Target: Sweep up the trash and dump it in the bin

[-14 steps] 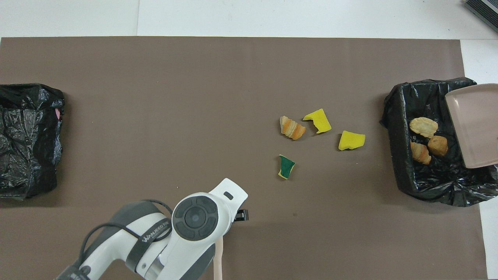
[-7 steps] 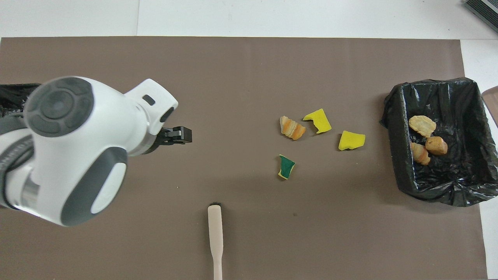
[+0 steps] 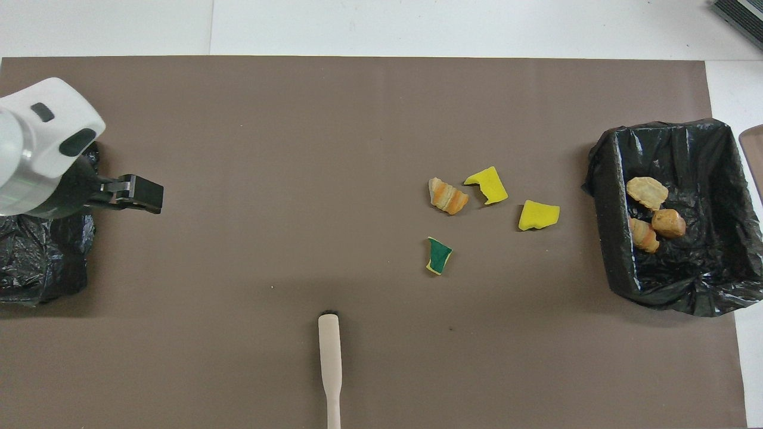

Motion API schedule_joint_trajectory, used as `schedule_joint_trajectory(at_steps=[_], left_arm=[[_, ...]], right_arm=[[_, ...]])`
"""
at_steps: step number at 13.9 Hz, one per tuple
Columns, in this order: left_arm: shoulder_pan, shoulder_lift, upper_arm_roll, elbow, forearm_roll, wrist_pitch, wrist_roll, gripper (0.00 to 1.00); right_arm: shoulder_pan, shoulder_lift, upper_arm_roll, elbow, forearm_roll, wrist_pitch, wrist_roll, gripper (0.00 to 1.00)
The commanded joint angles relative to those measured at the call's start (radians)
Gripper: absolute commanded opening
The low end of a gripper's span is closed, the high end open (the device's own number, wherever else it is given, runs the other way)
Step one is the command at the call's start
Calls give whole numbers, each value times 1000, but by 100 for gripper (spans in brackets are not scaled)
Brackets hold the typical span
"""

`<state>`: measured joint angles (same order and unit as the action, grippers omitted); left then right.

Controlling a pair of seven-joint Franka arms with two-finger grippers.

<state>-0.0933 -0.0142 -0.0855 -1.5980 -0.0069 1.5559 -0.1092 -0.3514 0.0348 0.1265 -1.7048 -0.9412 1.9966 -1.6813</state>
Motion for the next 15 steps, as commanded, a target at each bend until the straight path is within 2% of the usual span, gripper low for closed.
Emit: schedule_joint_trajectory(at_steps=[1, 4, 8, 11, 15], left_arm=[[56, -15, -8, 56, 15, -91, 123, 100], [84, -21, -8, 75, 15, -137, 157, 100], [106, -18, -8, 76, 15, -149, 198, 100], [106, -18, -8, 82, 22, -151, 249, 100], [107, -32, 0, 81, 13, -134, 250, 100]], right_arm=[[-15, -10, 8, -12, 143, -22, 8, 0], [-12, -15, 8, -27, 315, -53, 56, 0], [51, -38, 16, -56, 479, -119, 309, 0], [181, -39, 18, -46, 593, -217, 683, 0], [313, -1, 24, -44, 716, -230, 1108, 0]])
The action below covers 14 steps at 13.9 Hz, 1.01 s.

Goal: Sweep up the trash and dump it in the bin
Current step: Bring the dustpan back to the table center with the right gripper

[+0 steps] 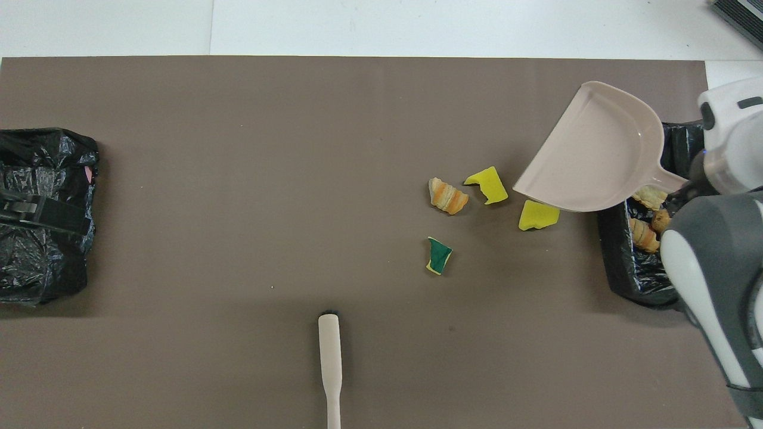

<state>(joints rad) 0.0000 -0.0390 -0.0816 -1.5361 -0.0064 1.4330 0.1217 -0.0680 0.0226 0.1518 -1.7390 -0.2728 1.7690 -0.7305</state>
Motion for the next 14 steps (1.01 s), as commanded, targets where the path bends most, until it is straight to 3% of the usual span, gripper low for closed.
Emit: schedule_joint_trajectory(at_steps=[1, 4, 9, 12, 14], left_arm=[[12, -13, 0, 16, 13, -10, 19, 100], [14, -16, 0, 16, 13, -3, 19, 100], [12, -10, -7, 19, 13, 6, 10, 100], [11, -16, -6, 19, 11, 6, 12, 100], [8, -18, -6, 17, 11, 6, 9, 100]], right_arm=[[72, 28, -1, -10, 69, 7, 272, 0], [193, 94, -1, -5, 101, 75, 616, 0], [353, 190, 0, 39, 218, 179, 1012, 0], [465, 328, 0, 195, 215, 191, 1274, 0], [511, 385, -5, 242, 213, 240, 1359, 0]])
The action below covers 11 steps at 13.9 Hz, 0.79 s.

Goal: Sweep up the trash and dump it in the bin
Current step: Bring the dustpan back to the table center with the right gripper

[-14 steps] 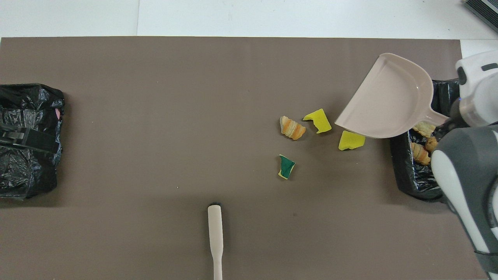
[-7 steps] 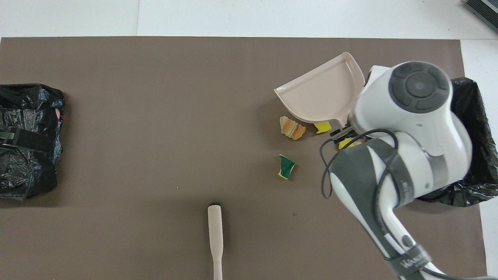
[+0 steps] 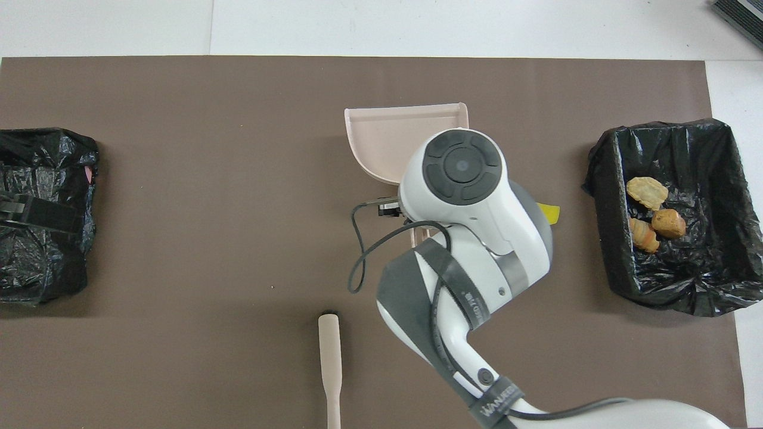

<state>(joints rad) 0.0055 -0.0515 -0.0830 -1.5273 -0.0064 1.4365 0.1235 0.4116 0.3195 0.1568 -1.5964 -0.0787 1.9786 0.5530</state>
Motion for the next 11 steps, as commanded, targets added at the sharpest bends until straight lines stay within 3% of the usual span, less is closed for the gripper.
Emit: schedule_joint_trajectory(at_steps=[1, 3, 6, 9, 10, 11], left_arm=[[2, -5, -6, 9, 11, 2, 5, 100], [-7, -8, -9, 6, 11, -2, 2, 100], [-9, -14, -17, 4, 13, -1, 1, 100], [8, -18, -27, 4, 11, -5, -1, 100], [11, -19, -37, 4, 11, -2, 1, 100], [5, -19, -29, 4, 13, -1, 1, 100]], right_arm=[[45, 110, -10, 101, 19, 80, 117, 0], [105, 186, -19, 133, 1, 153, 191, 0], [176, 312, -19, 258, -27, 151, 266, 0], [216, 372, -33, 271, -44, 200, 321, 0], [216, 372, -33, 269, -46, 195, 320, 32], [217, 371, -34, 269, -52, 198, 323, 99]])
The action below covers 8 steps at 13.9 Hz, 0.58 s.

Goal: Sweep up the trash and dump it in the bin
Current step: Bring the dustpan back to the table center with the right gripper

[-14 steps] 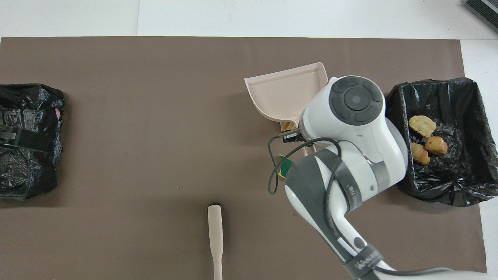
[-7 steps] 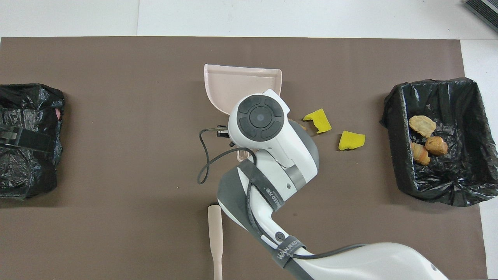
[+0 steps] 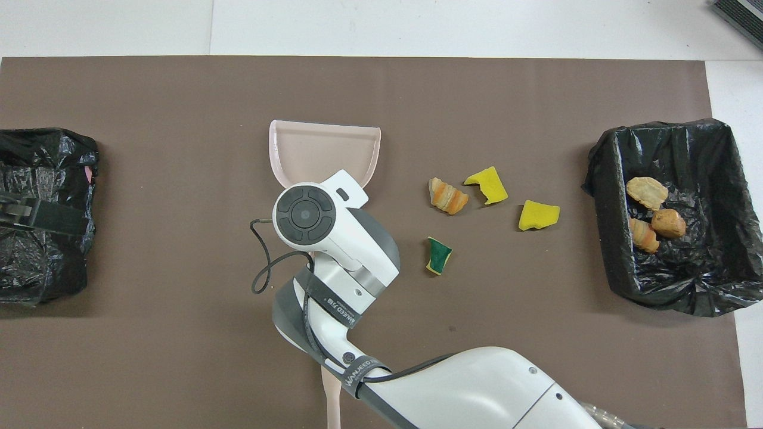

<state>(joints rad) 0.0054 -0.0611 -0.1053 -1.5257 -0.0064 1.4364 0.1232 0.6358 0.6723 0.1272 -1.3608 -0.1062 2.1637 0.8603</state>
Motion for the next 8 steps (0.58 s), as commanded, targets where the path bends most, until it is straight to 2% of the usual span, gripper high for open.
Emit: schedule_joint_trajectory(at_steps=[1, 3, 5, 8], left_arm=[[2, -9, -5, 2, 13, -1, 1, 100], [-10, -9, 1, 1, 14, -5, 4, 100], [-64, -11, 54, -4, 17, -5, 1, 100], [-47, -9, 52, -2, 16, -1, 1, 100]], right_arm=[[-2, 10, -5, 34, -39, 7, 16, 100], [-14, -23, -5, 32, -52, -5, 8, 100], [-22, -58, -6, 32, -64, -40, 2, 100], [-76, -109, -1, 34, -75, -116, -76, 100]])
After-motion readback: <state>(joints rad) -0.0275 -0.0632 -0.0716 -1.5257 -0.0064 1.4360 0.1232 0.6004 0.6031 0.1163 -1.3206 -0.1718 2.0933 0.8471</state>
